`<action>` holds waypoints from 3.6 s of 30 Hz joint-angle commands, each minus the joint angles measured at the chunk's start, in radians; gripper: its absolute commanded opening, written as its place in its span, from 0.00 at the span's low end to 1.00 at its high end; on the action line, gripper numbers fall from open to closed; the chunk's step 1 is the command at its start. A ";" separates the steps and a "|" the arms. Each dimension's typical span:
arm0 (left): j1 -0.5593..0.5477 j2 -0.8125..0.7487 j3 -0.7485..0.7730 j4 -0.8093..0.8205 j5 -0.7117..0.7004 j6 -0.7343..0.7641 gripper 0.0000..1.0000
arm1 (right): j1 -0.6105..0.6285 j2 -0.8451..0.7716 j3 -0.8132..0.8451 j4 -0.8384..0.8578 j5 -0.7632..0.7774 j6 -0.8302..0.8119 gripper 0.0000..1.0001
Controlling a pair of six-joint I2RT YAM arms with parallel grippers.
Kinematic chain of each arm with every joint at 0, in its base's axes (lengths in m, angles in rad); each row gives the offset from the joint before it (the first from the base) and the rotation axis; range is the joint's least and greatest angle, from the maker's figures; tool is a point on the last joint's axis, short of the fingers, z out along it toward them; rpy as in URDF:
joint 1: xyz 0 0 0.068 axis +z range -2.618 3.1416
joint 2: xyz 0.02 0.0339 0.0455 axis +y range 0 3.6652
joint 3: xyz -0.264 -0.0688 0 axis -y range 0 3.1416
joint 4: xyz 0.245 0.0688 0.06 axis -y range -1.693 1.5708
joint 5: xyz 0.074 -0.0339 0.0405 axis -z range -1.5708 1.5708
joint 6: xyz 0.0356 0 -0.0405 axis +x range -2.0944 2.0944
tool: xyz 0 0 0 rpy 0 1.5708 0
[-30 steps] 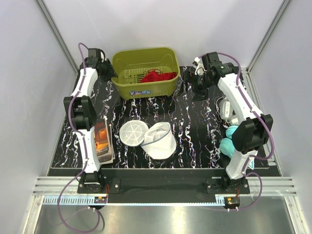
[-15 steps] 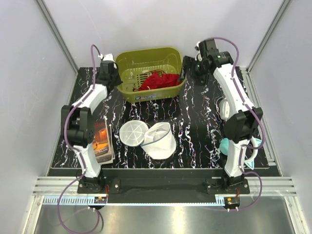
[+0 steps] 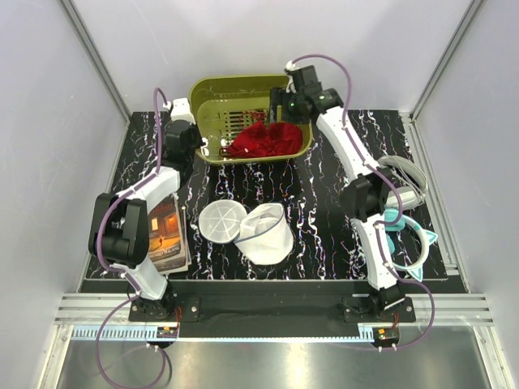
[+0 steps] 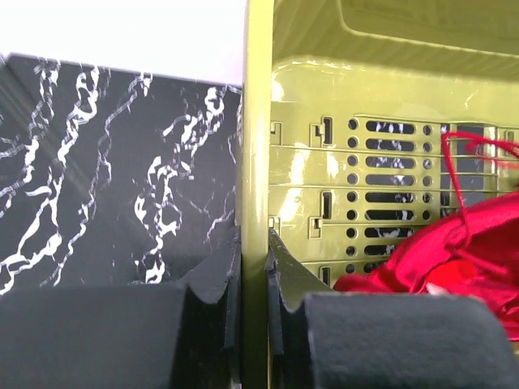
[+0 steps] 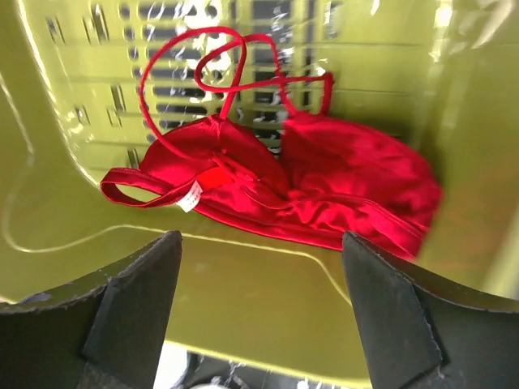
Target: Place the bra in the laundry bag and zip it closed
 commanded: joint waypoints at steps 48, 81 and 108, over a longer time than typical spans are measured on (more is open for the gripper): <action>0.054 0.210 0.224 0.120 0.067 0.049 0.00 | 0.071 -0.408 -0.069 0.309 0.036 0.079 0.00; -0.133 -0.383 0.104 -0.547 0.250 -0.164 0.89 | 0.068 -1.397 -1.554 -0.067 0.072 0.283 0.00; -0.670 0.087 0.370 -0.655 0.529 -0.238 0.39 | -0.182 -1.316 -1.786 -0.027 -0.183 0.327 0.87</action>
